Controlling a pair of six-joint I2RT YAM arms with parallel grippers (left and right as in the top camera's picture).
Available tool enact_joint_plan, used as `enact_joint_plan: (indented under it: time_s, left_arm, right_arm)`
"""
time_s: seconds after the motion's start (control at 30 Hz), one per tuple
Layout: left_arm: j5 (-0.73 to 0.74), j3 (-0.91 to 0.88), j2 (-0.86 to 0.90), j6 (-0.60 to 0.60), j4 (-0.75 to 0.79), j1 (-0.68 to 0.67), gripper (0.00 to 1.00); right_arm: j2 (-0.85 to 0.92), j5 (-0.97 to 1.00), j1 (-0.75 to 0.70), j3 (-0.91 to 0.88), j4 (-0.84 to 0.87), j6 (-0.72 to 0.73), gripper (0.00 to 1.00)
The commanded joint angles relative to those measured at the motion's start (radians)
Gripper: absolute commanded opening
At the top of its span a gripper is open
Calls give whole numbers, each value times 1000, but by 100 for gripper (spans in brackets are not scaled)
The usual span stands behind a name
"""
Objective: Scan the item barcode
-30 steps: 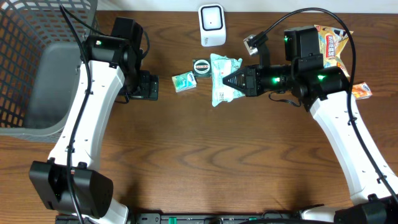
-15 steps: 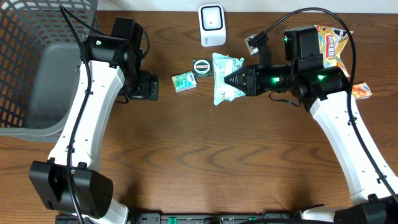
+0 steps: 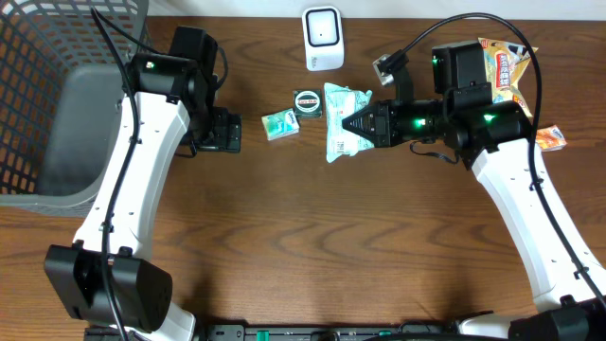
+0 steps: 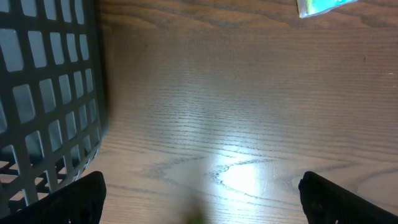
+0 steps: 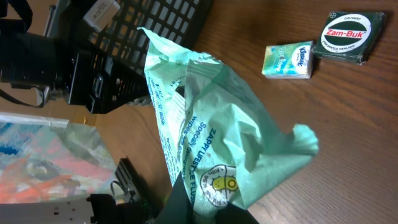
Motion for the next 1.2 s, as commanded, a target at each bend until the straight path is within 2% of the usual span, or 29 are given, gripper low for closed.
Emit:
enact_joint_plan:
  time_s: [0.0,0.83,1.07,1.17]
  left_arm:
    - [-16,-3,3,-9,0,3,98]
    - [-16,-3,3,-9,0,3,97]
    - [-16,-3,3,-9,0,3,98]
    - [-16,-3,3,-9,0,3,98]
  right_arm:
    - [1,-14,11,-3,-4,7,1]
    - [1,10,11,-3,-14,0,1]
    - [1,97,11,-4,-46,0,1]
    - [1,217,17,-6,-67,0,1]
